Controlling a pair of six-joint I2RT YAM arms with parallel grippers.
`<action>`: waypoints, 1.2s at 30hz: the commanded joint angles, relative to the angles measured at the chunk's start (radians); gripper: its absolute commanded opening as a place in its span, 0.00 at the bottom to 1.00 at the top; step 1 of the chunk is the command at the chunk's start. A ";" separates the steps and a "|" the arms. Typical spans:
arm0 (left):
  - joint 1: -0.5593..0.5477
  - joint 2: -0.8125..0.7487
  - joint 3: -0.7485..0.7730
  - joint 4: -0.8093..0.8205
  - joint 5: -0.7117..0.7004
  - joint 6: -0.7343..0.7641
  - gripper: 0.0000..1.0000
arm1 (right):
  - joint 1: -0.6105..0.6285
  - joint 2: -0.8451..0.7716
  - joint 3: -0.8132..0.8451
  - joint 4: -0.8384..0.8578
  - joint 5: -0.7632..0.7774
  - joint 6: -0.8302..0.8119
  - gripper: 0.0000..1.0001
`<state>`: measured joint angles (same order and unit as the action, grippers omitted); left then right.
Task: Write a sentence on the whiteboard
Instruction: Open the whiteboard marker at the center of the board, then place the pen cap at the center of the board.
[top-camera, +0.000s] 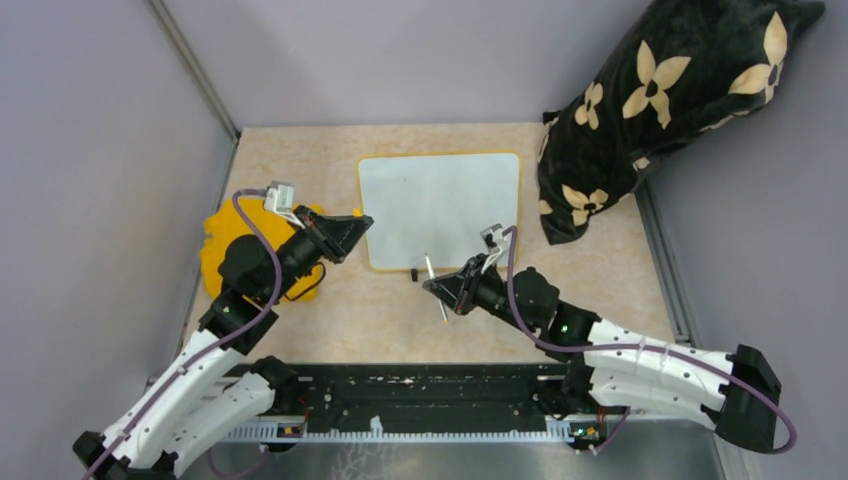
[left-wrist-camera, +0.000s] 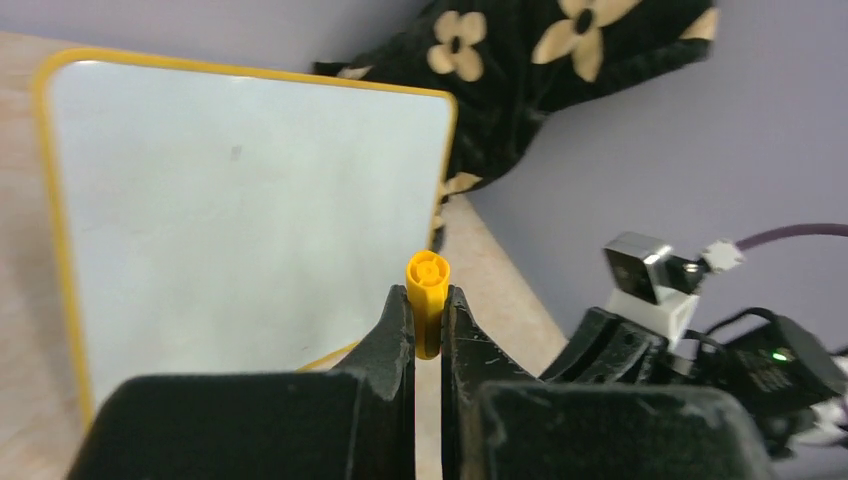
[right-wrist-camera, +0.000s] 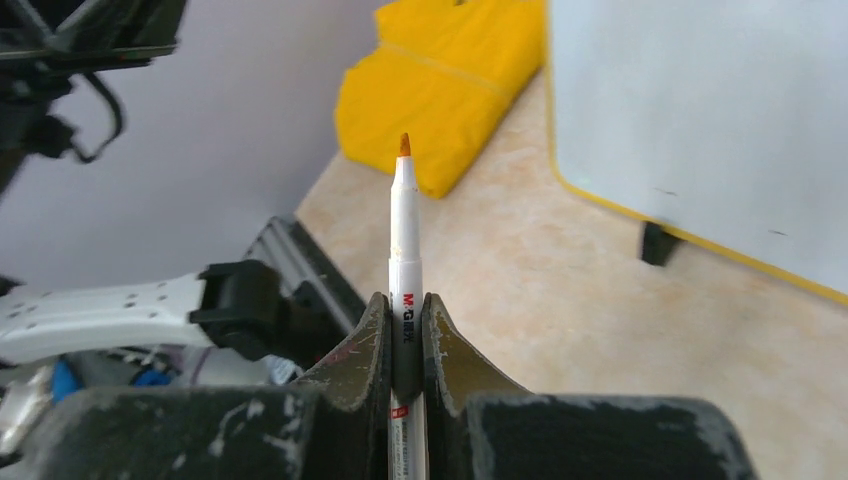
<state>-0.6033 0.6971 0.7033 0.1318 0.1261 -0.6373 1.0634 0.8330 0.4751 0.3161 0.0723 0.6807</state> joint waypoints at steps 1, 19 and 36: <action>0.001 -0.052 0.062 -0.372 -0.299 0.151 0.00 | -0.004 -0.059 0.081 -0.226 0.234 -0.075 0.00; 0.003 0.383 -0.068 -0.663 -0.474 -0.069 0.00 | -0.003 -0.079 0.056 -0.273 0.302 -0.118 0.00; 0.003 0.633 -0.060 -0.575 -0.412 -0.114 0.01 | -0.004 -0.103 0.039 -0.285 0.304 -0.132 0.00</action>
<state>-0.6022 1.3037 0.6205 -0.4896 -0.3332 -0.7307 1.0634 0.7547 0.5045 0.0063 0.3584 0.5655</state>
